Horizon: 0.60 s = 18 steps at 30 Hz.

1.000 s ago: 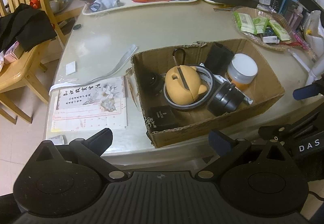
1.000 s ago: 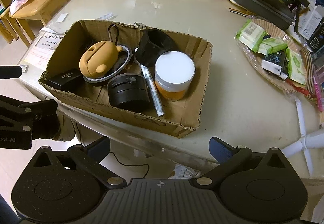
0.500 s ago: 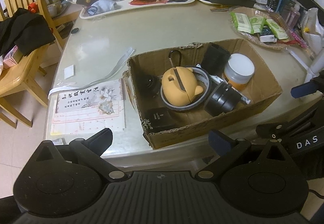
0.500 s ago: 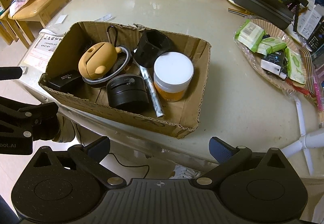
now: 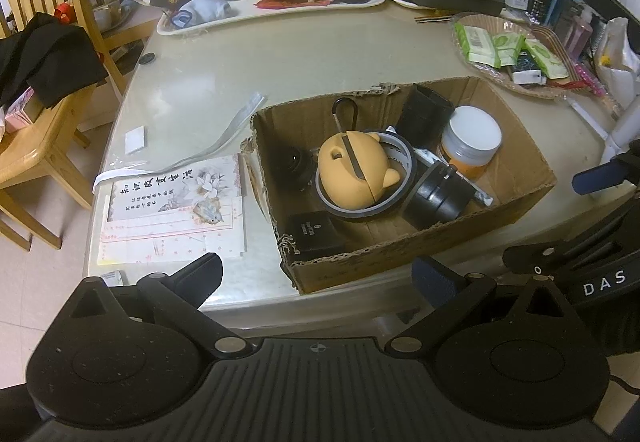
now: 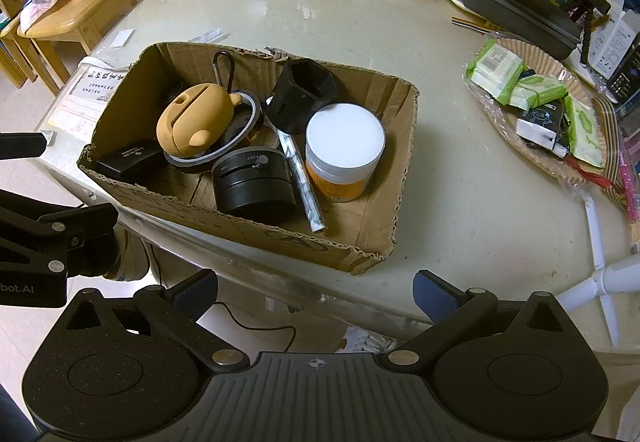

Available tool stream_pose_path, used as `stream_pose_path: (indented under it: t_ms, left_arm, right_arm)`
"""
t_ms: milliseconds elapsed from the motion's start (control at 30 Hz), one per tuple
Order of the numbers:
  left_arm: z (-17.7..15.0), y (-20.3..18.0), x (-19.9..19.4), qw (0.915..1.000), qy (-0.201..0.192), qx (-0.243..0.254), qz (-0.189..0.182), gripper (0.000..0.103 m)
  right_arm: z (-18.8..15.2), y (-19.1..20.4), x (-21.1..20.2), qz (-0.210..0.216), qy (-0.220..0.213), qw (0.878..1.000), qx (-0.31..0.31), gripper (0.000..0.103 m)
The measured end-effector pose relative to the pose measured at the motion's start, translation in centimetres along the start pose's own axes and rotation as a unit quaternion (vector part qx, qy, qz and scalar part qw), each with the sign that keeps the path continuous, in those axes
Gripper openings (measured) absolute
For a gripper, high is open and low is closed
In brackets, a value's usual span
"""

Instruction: Organize rigid objects

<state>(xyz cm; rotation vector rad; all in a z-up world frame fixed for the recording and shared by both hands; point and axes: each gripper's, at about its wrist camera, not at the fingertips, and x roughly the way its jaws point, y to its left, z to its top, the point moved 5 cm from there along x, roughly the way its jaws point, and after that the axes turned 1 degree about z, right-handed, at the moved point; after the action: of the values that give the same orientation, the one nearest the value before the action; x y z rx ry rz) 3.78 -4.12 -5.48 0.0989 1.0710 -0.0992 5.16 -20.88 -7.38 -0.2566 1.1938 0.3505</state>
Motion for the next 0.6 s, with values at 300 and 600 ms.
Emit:
stream_pose_path:
  t_ms: [300, 600]
  left_arm:
    - [-0.04, -0.08, 0.01, 1.0, 0.0, -0.001, -0.002, 0.103]
    - [-0.08, -0.31, 0.05, 1.0, 0.0, 0.0, -0.002, 0.103]
  right_arm:
    - [0.06, 0.1, 0.03, 0.0, 0.0, 1.0, -0.001, 0.103]
    - [0.06, 0.27, 0.01, 0.0, 0.0, 1.0, -0.003, 0.103]
